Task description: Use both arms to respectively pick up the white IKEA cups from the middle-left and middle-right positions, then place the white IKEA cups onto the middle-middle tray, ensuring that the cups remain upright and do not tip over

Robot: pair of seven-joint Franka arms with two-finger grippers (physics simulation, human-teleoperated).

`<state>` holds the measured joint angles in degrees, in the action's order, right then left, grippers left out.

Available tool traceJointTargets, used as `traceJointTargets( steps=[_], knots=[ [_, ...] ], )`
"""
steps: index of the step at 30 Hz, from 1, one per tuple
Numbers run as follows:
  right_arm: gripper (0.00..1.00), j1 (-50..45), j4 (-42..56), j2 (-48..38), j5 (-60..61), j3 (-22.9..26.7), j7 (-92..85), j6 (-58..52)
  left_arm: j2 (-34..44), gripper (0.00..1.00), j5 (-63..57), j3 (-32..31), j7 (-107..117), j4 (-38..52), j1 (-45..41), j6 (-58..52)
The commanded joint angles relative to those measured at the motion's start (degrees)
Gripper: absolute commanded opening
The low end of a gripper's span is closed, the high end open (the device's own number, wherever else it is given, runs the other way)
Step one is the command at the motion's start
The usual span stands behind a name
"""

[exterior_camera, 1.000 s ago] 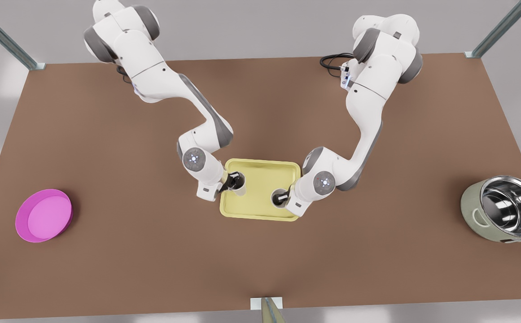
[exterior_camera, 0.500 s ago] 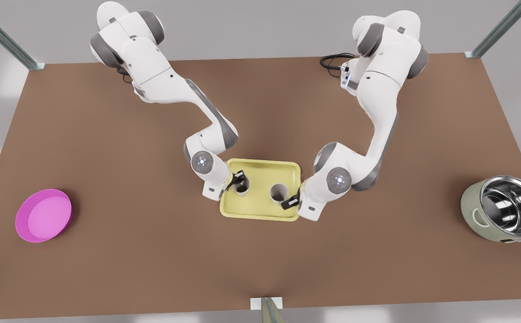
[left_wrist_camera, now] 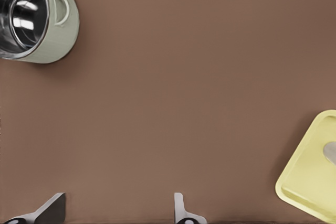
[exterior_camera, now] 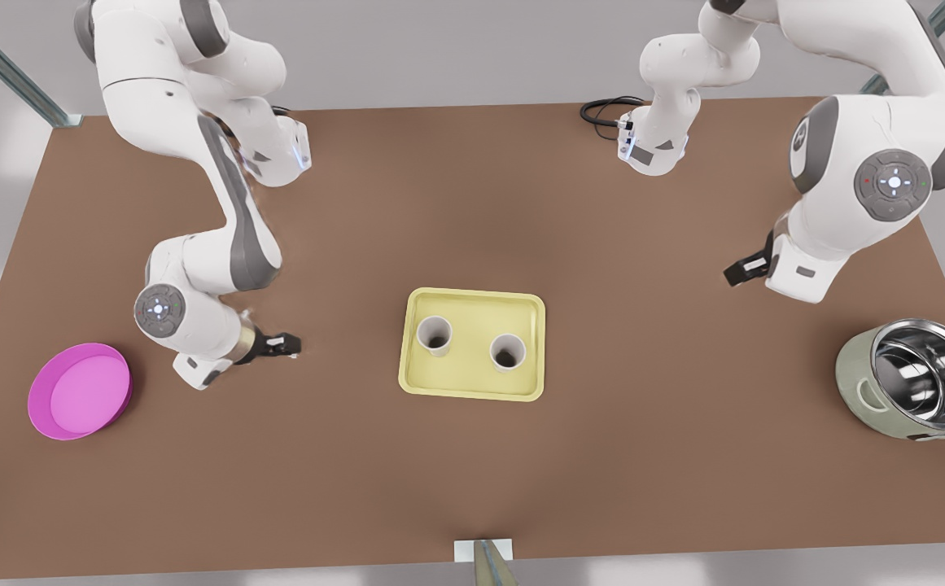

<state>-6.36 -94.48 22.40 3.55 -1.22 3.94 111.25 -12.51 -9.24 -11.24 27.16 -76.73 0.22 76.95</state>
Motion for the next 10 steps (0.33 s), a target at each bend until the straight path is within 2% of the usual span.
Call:
traceJointTargets(
  steps=[1, 2, 4, 6, 10],
  knots=[
    [1.0, 4.3, 3.8, 2.7, -6.2, 0.6, -5.2, -9.5, -0.1, 1.0, 0.2, 0.0, -25.8, 0.0, 0.1, -2.6],
    [1.0, 6.6, 4.1, 2.2, -5.9, 0.6, -7.7, -9.6, -0.1, 1.0, 0.2, 0.0, -25.8, 0.0, 0.1, -2.6],
    [1.0, 6.3, 4.1, -5.2, -6.3, 0.5, -7.5, -12.0, -0.1, 1.0, 0.2, 0.0, -25.8, 0.0, 0.1, -2.6],
    [1.0, 5.5, 4.2, -14.9, -6.1, 0.0, -7.6, -22.0, -0.1, 1.0, 0.1, 0.0, -25.8, 0.0, 0.1, -2.5],
    [1.0, 5.6, 5.9, -17.3, -5.3, 0.4, -6.4, -25.1, -0.1, 1.0, 0.1, 0.0, -25.8, 0.0, 0.6, -2.5]
  ],
)
